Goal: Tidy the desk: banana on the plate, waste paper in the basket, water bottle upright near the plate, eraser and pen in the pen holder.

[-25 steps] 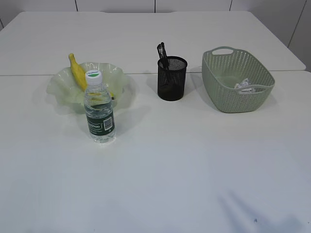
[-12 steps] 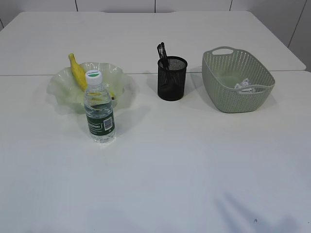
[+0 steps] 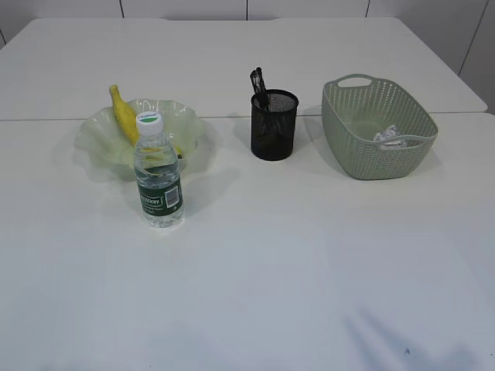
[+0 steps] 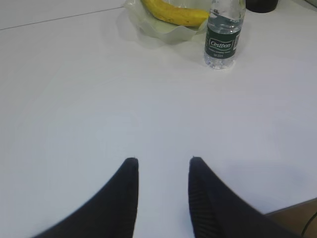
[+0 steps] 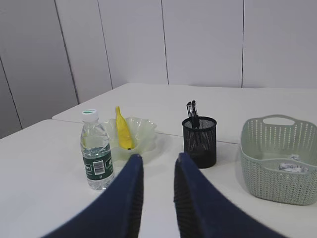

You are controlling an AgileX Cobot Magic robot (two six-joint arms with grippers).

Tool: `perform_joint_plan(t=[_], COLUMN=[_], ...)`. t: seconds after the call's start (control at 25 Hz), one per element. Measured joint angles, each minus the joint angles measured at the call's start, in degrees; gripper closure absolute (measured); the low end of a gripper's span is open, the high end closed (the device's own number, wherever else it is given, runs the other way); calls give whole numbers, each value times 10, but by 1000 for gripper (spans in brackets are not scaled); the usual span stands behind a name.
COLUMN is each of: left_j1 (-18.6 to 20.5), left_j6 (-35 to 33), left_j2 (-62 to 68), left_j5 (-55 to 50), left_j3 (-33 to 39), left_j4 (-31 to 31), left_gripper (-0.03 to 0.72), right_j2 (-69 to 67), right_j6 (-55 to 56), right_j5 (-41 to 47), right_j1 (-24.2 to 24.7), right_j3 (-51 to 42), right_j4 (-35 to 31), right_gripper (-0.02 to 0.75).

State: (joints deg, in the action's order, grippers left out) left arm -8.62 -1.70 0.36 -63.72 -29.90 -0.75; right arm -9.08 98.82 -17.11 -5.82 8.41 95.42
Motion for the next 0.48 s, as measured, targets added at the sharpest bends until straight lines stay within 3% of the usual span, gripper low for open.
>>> perform_joint_plan(t=[0.24,0.48], left_j1=[0,0], left_j6=[0,0], left_j2=[0,0], left_j5=[0,0], left_j3=[0,0], left_j4=[0,0], left_gripper=[449,449], right_j2=[0,-8], right_j6=[95,127], right_j5=[0,-7], right_j1=[0,0], right_j3=[19,36], right_j4=[91,103], right_gripper=[571,570])
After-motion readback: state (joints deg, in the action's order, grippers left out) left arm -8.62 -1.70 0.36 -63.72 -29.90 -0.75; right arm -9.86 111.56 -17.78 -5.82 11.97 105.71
